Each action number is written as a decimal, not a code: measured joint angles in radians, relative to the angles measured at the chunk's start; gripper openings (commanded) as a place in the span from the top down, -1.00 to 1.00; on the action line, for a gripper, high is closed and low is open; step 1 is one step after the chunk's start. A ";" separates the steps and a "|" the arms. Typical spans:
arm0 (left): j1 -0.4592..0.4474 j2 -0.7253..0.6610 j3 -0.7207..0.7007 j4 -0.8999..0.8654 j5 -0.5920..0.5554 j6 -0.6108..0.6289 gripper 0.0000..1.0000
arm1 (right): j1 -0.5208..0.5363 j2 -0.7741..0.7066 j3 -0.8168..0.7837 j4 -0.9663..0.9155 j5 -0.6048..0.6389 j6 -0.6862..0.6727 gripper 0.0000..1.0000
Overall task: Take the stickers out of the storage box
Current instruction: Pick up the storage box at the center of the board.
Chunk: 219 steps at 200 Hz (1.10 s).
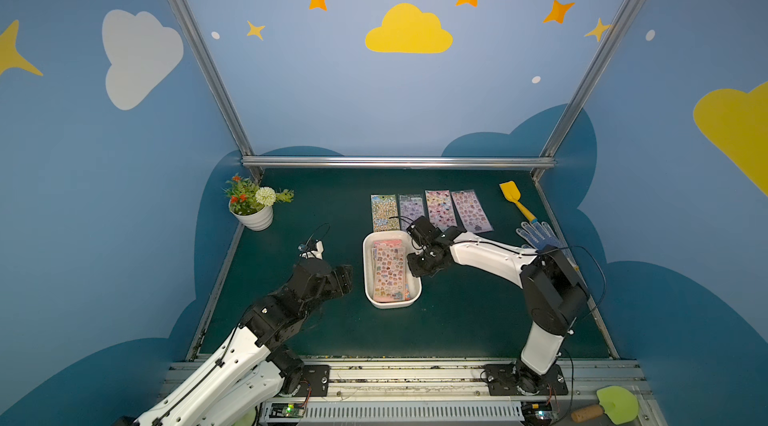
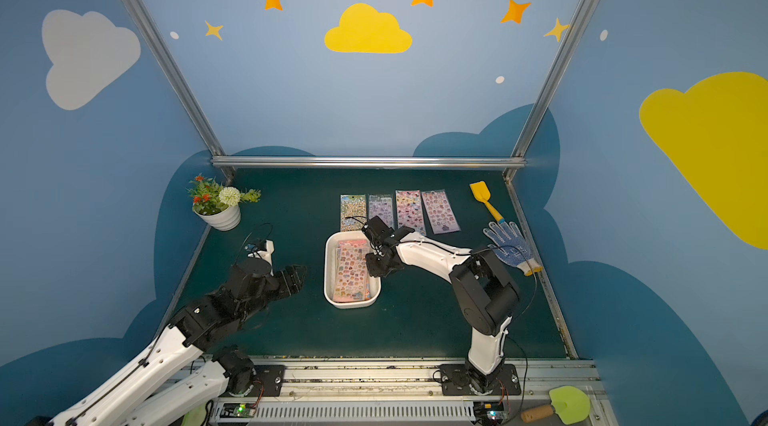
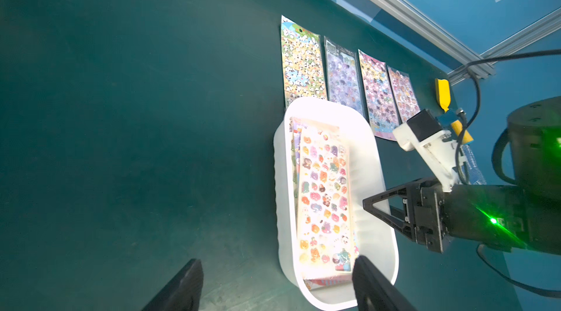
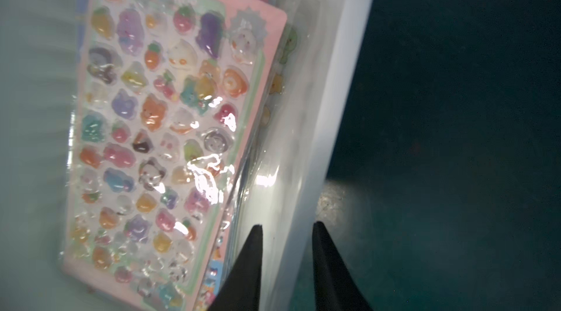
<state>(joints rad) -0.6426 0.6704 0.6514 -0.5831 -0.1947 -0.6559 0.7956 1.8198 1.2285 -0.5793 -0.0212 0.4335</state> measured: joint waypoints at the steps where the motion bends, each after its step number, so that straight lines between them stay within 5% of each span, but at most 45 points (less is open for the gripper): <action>1: 0.000 0.000 0.000 -0.002 0.000 0.000 -0.57 | 0.000 0.000 0.000 0.000 0.000 -0.002 0.61; 46: 0.000 -0.019 0.092 -0.103 0.000 0.036 -0.54 | 0.000 0.011 0.032 -0.002 -0.011 -0.008 1.00; 106: 0.000 0.038 0.248 -0.225 0.003 0.122 -0.43 | 0.000 -0.010 0.029 -0.001 -0.005 -0.004 1.00; 219: -0.036 0.333 0.393 -0.158 0.053 0.157 0.00 | -0.082 -0.354 -0.161 -0.004 0.003 0.000 1.00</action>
<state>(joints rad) -0.6788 1.0031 1.0443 -0.7406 -0.1413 -0.4988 0.7136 1.4654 1.0676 -0.5831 -0.0181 0.4332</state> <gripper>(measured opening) 0.505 0.061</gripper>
